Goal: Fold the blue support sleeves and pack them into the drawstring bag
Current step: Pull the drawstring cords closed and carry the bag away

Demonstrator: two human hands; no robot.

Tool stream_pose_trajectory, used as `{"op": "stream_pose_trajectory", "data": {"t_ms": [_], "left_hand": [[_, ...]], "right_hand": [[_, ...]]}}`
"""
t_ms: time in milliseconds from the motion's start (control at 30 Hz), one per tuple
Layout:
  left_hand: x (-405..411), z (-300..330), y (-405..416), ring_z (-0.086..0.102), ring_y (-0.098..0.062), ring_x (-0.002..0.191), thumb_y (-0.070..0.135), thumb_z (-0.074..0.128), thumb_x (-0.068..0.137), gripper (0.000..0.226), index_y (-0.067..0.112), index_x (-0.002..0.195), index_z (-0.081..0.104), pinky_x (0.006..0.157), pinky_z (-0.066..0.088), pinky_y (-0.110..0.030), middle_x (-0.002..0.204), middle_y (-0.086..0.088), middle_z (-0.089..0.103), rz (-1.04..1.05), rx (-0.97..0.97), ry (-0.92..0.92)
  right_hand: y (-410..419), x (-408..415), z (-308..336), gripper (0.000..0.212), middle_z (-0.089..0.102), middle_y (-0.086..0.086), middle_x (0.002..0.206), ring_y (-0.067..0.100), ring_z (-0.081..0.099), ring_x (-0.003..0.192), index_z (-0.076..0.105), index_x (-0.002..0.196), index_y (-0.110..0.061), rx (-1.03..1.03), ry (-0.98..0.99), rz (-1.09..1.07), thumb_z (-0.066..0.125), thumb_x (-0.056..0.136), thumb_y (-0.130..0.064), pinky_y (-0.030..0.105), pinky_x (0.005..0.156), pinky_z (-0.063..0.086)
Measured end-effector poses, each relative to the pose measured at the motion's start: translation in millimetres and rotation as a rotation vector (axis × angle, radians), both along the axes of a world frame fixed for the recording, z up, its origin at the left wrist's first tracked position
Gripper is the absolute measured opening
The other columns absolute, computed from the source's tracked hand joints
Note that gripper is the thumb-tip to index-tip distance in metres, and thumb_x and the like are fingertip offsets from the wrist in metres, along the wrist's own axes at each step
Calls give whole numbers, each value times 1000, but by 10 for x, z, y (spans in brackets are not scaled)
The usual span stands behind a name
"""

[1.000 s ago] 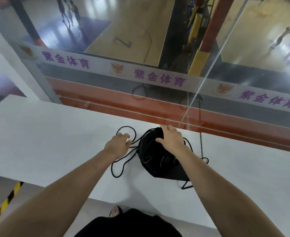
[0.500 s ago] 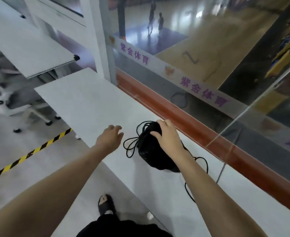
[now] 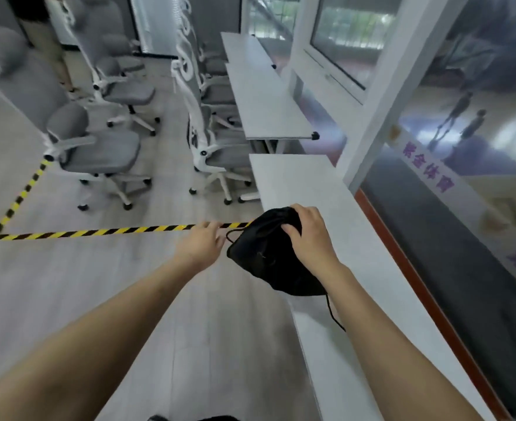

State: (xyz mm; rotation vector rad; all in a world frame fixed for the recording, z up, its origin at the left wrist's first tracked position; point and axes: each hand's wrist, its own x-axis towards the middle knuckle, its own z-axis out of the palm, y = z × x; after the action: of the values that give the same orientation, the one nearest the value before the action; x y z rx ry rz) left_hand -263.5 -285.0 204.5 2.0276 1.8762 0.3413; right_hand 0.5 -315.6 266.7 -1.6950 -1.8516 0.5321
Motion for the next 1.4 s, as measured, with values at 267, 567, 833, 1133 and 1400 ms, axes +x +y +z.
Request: {"op": "stream_pose_trajectory", "data": {"t_ms": [267, 567, 833, 1133, 1400], "left_hand": [[-2200, 84, -301, 52, -28, 128, 38, 41, 105, 43, 16, 142, 46, 94, 49, -42, 148, -4, 44, 259, 67, 77], [-4274, 44, -1084, 47, -30, 131, 43, 39, 105, 47, 19, 146, 41, 95, 49, -45, 151, -3, 43, 606, -50, 199], [-5446, -42, -1872, 51, -31, 127, 44, 43, 102, 45, 21, 141, 45, 94, 46, -46, 142, -4, 48, 932, -103, 194], [-6346, -52, -2389, 52, -33, 123, 44, 42, 101, 42, 22, 137, 46, 88, 51, -47, 140, -4, 50, 1242, -138, 201], [-6801, -30, -2613, 47, -33, 129, 44, 39, 103, 47, 21, 144, 40, 93, 45, -47, 146, -5, 44, 1465, -193, 205]], "right_hand": [[615, -2192, -12, 37, 49, 1, 128, 24, 50, 121, 53, 137, -24, -23, -33, 296, 60, 101, -32, 36, 108, 40], [732, -4514, -158, 41, 47, 3, 137, 24, 45, 128, 49, 144, -21, -109, -80, 622, 55, 104, -30, 33, 107, 35], [700, -6354, -273, 41, 50, 5, 136, 26, 46, 130, 51, 142, -16, -76, -151, 939, 57, 104, -28, 35, 108, 38], [560, -8011, -349, 39, 53, 4, 134, 24, 47, 129, 53, 140, -17, -68, -177, 1290, 57, 103, -28, 31, 105, 38], [394, -9129, -375, 42, 50, 3, 134, 26, 47, 128, 50, 143, -20, -28, -172, 1524, 58, 103, -30, 36, 106, 41]]}}
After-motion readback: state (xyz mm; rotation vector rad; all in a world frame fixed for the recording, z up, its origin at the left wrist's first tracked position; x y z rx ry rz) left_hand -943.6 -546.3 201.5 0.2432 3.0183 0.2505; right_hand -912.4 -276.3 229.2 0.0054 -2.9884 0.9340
